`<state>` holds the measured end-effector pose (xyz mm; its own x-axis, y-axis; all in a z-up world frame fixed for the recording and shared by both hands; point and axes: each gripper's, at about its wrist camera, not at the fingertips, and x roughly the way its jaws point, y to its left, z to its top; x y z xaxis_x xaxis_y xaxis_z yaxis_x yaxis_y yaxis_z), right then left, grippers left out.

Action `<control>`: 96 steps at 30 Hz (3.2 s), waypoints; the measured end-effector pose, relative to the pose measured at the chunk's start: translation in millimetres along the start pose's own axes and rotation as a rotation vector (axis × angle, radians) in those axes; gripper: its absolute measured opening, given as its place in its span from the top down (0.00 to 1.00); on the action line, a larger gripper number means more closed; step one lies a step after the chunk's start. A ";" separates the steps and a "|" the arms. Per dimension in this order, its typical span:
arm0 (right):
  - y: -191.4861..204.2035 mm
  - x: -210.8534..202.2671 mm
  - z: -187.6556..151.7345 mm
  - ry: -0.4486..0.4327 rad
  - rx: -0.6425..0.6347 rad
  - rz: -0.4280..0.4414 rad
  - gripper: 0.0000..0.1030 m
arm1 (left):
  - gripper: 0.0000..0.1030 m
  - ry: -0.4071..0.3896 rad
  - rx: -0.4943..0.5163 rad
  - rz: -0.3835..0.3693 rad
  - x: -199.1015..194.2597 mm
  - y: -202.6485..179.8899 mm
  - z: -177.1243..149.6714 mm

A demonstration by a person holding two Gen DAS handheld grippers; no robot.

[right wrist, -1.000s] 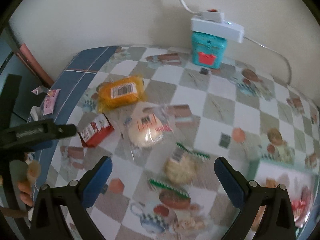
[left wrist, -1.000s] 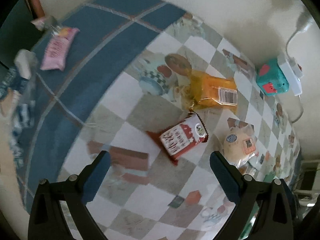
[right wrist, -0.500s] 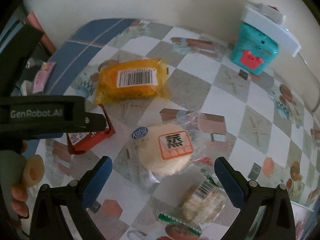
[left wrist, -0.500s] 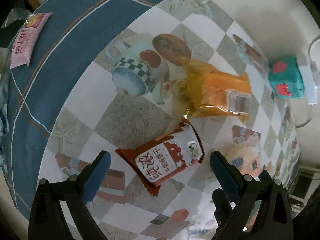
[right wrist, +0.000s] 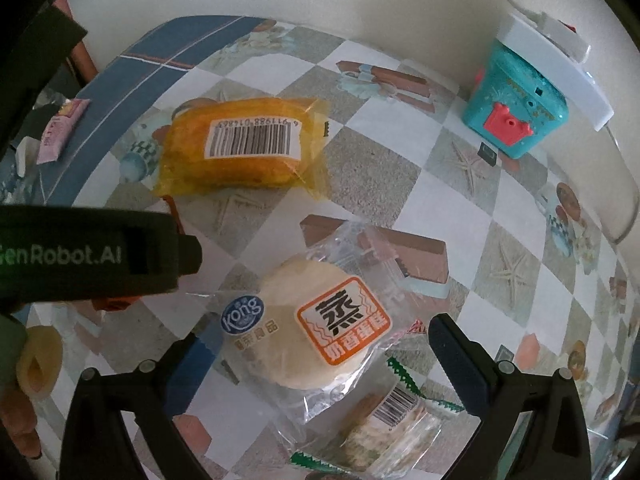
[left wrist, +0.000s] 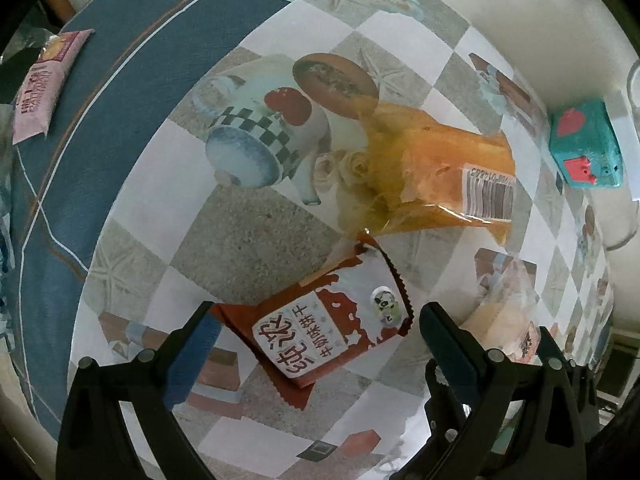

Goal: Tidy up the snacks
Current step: 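Grasp the red milk-biscuit bag with the left tool while the right tool grasps the round bun, then carry the red biscuit bag and round bun over the white tray and release both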

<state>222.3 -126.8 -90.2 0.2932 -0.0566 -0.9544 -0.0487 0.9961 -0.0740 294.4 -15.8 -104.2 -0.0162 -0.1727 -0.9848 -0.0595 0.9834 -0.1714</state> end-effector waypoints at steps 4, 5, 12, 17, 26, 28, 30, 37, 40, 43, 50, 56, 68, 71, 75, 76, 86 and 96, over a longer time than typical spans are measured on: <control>3.0 -5.1 -4.8 -0.013 0.000 -0.013 0.08 | 0.13 -0.024 -0.003 0.018 0.3 -2.9 -8.7; 3.4 -6.5 -7.3 -0.016 -0.001 -0.014 0.12 | 0.15 -0.030 -0.002 0.017 -0.4 -1.8 -9.9; 0.9 -19.2 -16.1 -0.041 0.010 -0.005 0.27 | 0.30 -0.050 -0.021 -0.002 -9.4 -0.3 -25.8; -3.9 -36.7 -23.2 -0.067 0.042 0.024 0.37 | 0.31 -0.083 -0.050 -0.002 -12.5 10.4 -48.3; -11.2 -63.8 -55.7 -0.125 0.124 0.093 0.38 | 0.31 -0.145 -0.126 -0.001 -12.5 26.7 -107.4; -12.1 -78.4 -65.9 -0.160 0.144 0.102 0.38 | 0.31 -0.156 -0.140 0.004 -14.8 28.4 -124.1; -13.9 -90.2 -76.0 -0.180 0.173 0.111 0.38 | 0.31 -0.161 -0.143 0.010 -17.8 29.2 -135.6; -19.2 -130.1 -118.0 -0.237 0.289 0.109 0.38 | 0.31 -0.257 -0.132 0.024 -63.1 26.2 -175.9; -24.8 -148.0 -133.7 -0.260 0.328 0.073 0.38 | 0.31 -0.293 -0.120 0.000 -85.0 28.5 -189.7; -36.8 -165.1 -152.4 -0.285 0.376 0.057 0.38 | 0.31 -0.318 -0.091 -0.018 -96.7 12.1 -197.1; -89.8 -185.2 -187.3 -0.312 0.510 -0.006 0.38 | 0.31 -0.311 0.034 -0.039 -93.0 -33.0 -222.0; -143.8 -192.4 -206.4 -0.321 0.628 -0.074 0.38 | 0.31 -0.354 0.138 -0.018 -100.6 -69.6 -231.0; -221.8 -189.7 -240.7 -0.313 0.793 -0.110 0.38 | 0.31 -0.372 0.367 0.000 -89.6 -168.0 -242.8; -236.0 -184.2 -244.3 -0.302 0.817 -0.118 0.38 | 0.31 -0.364 0.411 -0.004 -79.3 -188.7 -243.3; -251.5 -168.1 -247.4 -0.266 0.853 -0.112 0.38 | 0.30 -0.333 0.425 -0.032 -61.6 -206.1 -237.9; -254.3 -164.7 -248.3 -0.260 0.859 -0.109 0.38 | 0.31 -0.324 0.429 -0.033 -55.8 -210.8 -236.6; -269.0 -136.4 -246.5 -0.197 0.894 -0.113 0.38 | 0.31 -0.259 0.469 -0.084 -21.5 -238.1 -239.3; -281.7 -131.5 -260.2 -0.174 0.952 -0.119 0.38 | 0.31 -0.203 0.487 -0.121 -11.2 -247.0 -245.7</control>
<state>-51.0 -417.7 -19.1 0.3872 -0.2257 -0.8939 0.7600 0.6271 0.1709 64.1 -270.5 -44.4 0.1582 -0.3193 -0.9344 0.4214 0.8776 -0.2285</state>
